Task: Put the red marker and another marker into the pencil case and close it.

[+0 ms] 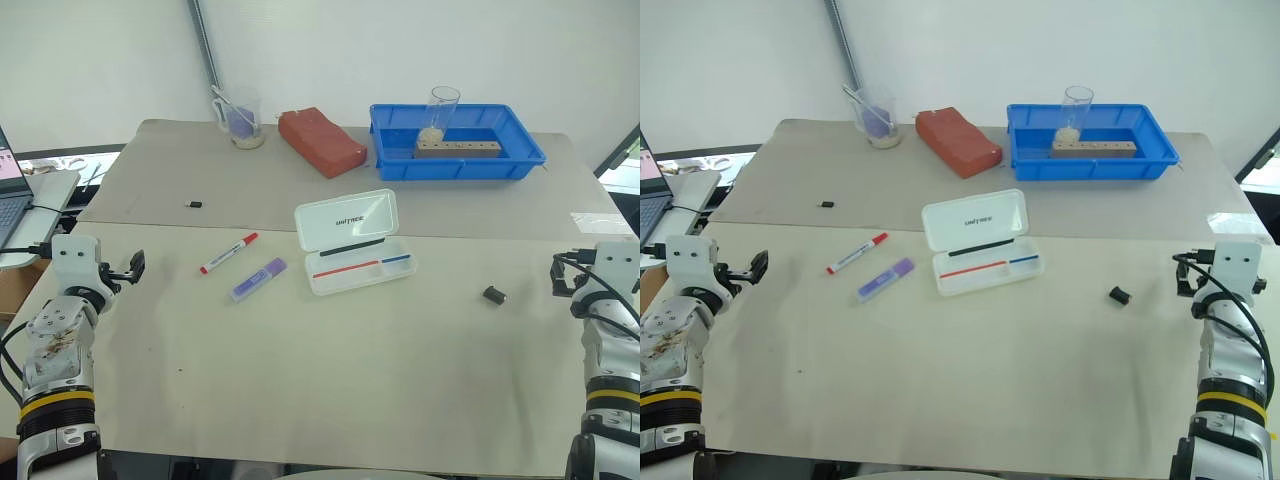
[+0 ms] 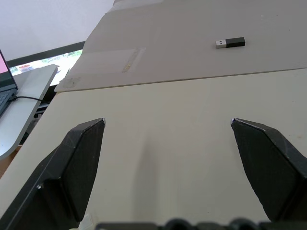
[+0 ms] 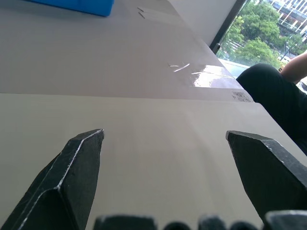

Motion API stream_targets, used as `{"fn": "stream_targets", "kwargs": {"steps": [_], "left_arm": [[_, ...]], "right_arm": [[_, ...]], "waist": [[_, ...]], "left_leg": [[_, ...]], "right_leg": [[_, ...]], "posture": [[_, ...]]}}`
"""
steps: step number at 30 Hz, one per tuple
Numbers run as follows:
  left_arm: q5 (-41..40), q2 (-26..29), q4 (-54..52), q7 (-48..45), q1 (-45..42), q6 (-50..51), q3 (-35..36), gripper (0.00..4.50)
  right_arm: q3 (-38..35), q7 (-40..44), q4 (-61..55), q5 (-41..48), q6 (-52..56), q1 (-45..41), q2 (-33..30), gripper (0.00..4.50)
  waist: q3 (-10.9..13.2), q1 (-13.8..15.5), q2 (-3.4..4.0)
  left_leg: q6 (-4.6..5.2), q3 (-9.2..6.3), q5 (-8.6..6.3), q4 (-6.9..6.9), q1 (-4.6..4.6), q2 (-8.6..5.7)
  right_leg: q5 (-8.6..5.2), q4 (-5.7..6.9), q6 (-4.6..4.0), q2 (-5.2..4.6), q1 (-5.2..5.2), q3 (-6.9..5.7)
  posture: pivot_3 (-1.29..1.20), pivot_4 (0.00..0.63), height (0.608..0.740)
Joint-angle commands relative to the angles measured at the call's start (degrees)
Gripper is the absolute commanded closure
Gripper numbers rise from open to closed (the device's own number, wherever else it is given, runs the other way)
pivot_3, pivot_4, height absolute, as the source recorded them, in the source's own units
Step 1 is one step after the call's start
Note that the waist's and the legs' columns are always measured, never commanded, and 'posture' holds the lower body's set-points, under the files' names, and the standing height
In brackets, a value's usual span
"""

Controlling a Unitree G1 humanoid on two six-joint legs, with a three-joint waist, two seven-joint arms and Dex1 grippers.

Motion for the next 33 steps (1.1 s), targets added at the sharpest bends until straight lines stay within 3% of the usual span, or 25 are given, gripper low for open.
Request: {"fn": "stream_targets", "kwargs": {"steps": [1, 8, 18, 24, 28, 33], "left_arm": [[-0.42, 1.18, -1.51, 0.31, 0.23, -1.19, 1.55, 0.03], [-0.63, 2.24, -2.44, -0.39, 0.34, -1.09, 2.02, 0.03], [-5.69, 8.48, -12.06, -13.11, -3.98, 4.24, -1.85, 0.03], [-9.43, 10.27, -23.43, -24.41, -9.71, 11.0, -12.42, 0.03], [-10.46, 9.86, -30.42, -34.4, -15.45, 13.25, -24.06, 0.03], [-4.65, 4.91, -26.76, -38.22, -20.48, 8.86, -35.11, 0.03]], "right_arm": [[-0.74, -0.65, -1.23, 0.23, -1.53, -0.8, -0.83, 0.0], [-0.24, -0.7, -1.6, 0.13, -1.53, -1.29, -0.72, 0.0], [3.35, 7.65, -10.53, 1.45, 1.64, -3.98, -2.68, 0.0], [7.74, 21.21, -21.17, 6.25, 7.07, -3.95, -3.83, 0.0], [12.05, 33.16, -34.91, 14.09, 14.76, -1.67, -5.32, 0.0], [16.02, 39.45, -47.89, 19.43, 22.68, 2.11, -7.21, 0.0]], "waist": [[0.0, -0.03, 0.0], [0.0, -0.22, 0.0], [0.01, -0.39, 0.03], [0.01, -0.03, 0.04], [0.02, 0.33, 0.1], [-0.01, 0.95, 0.18]], "left_leg": [[0.0, 0.0, 0.0, 0.0, 0.0, 0.0], [0.0, -0.01, 0.0, 0.0, 0.0, 0.0], [0.0, 0.01, 0.0, -0.02, 0.0, 0.0], [0.0, 0.01, 0.0, -0.01, -0.04, -0.02], [0.01, -0.01, 0.0, 0.02, -0.1, -0.02], [0.01, -0.04, 0.01, 0.06, -0.08, -0.03]], "right_leg": [[0.0, 0.0, 0.0, 0.0, 0.0, 0.0], [0.0, 0.0, 0.0, 0.0, 0.0, 0.0], [0.0, 0.0, 0.0, 0.0, 0.0, -0.01], [0.0, -0.02, 0.01, 0.01, 0.03, -0.02], [0.0, -0.01, 0.01, 0.07, 0.01, -0.02], [-0.01, -0.02, 0.02, 0.12, 0.02, 0.01]], "posture": [[0.0, 0.15, 0.74], [0.0, 0.15, 0.74], [0.0, 0.15, 0.74], [0.0, 0.15, 0.74], [0.0, 0.15, 0.74], [0.0, 0.15, 0.74]]}}
